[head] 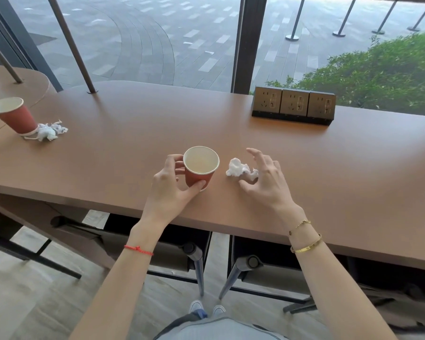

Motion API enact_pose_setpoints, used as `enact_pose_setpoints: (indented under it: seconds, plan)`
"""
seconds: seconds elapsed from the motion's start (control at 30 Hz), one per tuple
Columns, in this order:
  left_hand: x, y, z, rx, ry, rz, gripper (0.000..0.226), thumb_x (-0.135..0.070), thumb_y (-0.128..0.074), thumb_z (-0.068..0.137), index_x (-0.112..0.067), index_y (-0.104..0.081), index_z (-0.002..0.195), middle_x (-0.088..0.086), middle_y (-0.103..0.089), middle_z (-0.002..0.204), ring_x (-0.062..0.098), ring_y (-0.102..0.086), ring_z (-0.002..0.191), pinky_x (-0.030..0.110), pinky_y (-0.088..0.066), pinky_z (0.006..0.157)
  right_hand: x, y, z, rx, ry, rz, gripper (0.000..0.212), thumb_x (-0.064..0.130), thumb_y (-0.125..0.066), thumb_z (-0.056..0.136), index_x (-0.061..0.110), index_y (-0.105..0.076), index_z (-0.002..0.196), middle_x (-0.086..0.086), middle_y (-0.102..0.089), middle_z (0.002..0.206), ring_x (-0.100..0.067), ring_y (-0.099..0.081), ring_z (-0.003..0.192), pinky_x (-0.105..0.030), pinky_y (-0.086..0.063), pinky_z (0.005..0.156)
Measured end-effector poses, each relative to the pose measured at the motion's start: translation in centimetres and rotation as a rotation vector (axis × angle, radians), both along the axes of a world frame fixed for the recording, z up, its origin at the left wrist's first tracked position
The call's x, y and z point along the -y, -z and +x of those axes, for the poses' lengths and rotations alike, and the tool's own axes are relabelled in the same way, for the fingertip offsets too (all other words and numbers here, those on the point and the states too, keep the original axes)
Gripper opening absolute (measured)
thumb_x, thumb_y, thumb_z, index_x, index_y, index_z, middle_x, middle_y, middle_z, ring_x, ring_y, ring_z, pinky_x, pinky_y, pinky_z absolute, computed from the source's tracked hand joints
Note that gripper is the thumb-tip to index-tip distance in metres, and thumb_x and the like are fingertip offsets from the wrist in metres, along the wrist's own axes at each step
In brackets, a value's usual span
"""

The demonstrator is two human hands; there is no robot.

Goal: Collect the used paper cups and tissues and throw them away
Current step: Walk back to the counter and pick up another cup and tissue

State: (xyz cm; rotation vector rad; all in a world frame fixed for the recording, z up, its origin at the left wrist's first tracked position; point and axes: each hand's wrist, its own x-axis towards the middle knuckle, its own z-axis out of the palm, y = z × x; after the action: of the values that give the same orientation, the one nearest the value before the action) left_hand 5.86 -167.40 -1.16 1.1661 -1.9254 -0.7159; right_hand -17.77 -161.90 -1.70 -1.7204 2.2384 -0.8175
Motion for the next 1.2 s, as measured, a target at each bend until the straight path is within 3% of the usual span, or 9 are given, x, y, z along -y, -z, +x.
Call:
enact_pose_setpoints:
  seconds: [0.1, 0.2, 0.4, 0.6, 0.73, 0.83, 1.0, 1.2]
  plan:
    - [0.1, -0.2, 0.1, -0.001, -0.012, -0.006, 0.062, -0.037, -0.084, 0.07, -0.033, -0.044, 0.117, -0.033, -0.051, 0.102, -0.021, -0.053, 0.092, 0.003, -0.041, 0.076, 0.7, 0.0, 0.5, -0.059, 0.034, -0.006, 0.071, 0.051, -0.067, 0.08, 0.024, -0.042, 0.14, 0.0, -0.05, 0.129, -0.026, -0.043, 0.112, -0.036, -0.04, 0.097]
    - [0.3, -0.4, 0.0, -0.004, -0.015, -0.005, 0.061, -0.036, -0.083, 0.07, -0.034, -0.044, 0.117, -0.032, -0.053, 0.101, -0.019, -0.054, 0.092, 0.003, -0.041, 0.077, 1.6, 0.4, 0.9, -0.112, 0.078, -0.004, 0.055, 0.057, -0.059, 0.085, 0.02, -0.059, 0.125, -0.002, -0.056, 0.121, -0.026, -0.044, 0.109, -0.037, -0.041, 0.094]
    - [0.3, -0.5, 0.1, 0.009, -0.011, -0.005, 0.062, -0.038, -0.083, 0.07, -0.036, -0.042, 0.116, -0.034, -0.052, 0.101, -0.02, -0.054, 0.093, 0.004, -0.042, 0.077, 3.0, 1.1, 2.4, -0.147, 0.127, -0.025, 0.04, 0.048, -0.06, 0.088, 0.017, -0.067, 0.111, -0.007, -0.059, 0.106, -0.027, -0.049, 0.1, -0.036, -0.044, 0.085]
    - [0.4, -0.5, 0.5, 0.013, -0.011, 0.003, 0.062, -0.037, -0.083, 0.07, -0.033, -0.044, 0.118, -0.033, -0.052, 0.102, -0.019, -0.054, 0.093, 0.004, -0.042, 0.078, 3.1, 1.4, 2.5, -0.08, 0.083, -0.098, 0.013, 0.013, -0.06, 0.09, 0.006, -0.071, 0.091, -0.008, -0.062, 0.094, -0.026, -0.054, 0.091, -0.026, -0.039, 0.071]
    - [0.3, -0.7, 0.5, 0.003, -0.006, 0.006, 0.062, -0.035, -0.084, 0.071, -0.031, -0.045, 0.119, -0.034, -0.05, 0.103, -0.021, -0.053, 0.092, 0.002, -0.041, 0.079, 1.9, 1.3, 0.9, -0.03, 0.085, -0.103, 0.015, -0.003, -0.055, 0.084, 0.003, -0.069, 0.084, -0.008, -0.064, 0.088, -0.027, -0.058, 0.082, -0.028, -0.039, 0.067]
    - [0.0, -0.7, 0.4, -0.014, 0.0, 0.009, 0.063, -0.034, -0.084, 0.071, -0.025, -0.047, 0.122, -0.031, -0.053, 0.104, -0.017, -0.055, 0.094, 0.005, -0.043, 0.08, 0.6, 1.0, -0.1, 0.047, 0.135, -0.126, 0.017, -0.002, -0.054, 0.082, 0.007, -0.068, 0.083, -0.007, -0.066, 0.085, -0.024, -0.059, 0.079, -0.029, -0.043, 0.067]
    - [-1.2, -1.0, 0.1, -0.039, 0.024, 0.0, 0.063, -0.033, -0.083, 0.07, -0.025, -0.048, 0.122, -0.031, -0.054, 0.106, -0.016, -0.056, 0.095, 0.004, -0.043, 0.08, -2.1, 0.2, -1.1, 0.129, 0.239, -0.208, 0.013, 0.004, -0.061, 0.081, 0.014, -0.068, 0.077, 0.003, -0.063, 0.07, -0.006, -0.053, 0.065, -0.007, -0.035, 0.057]
    - [-3.1, -1.2, -0.8, -0.084, 0.129, 0.019, 0.066, -0.032, -0.082, 0.071, -0.026, -0.047, 0.127, -0.027, -0.056, 0.109, -0.012, -0.057, 0.098, 0.008, -0.045, 0.083, -7.0, -1.1, -1.0, 0.086, 0.296, -0.257, 0.014, 0.007, -0.065, 0.081, 0.018, -0.066, 0.073, 0.014, -0.05, 0.058, -0.002, -0.052, 0.061, -0.006, -0.034, 0.054]
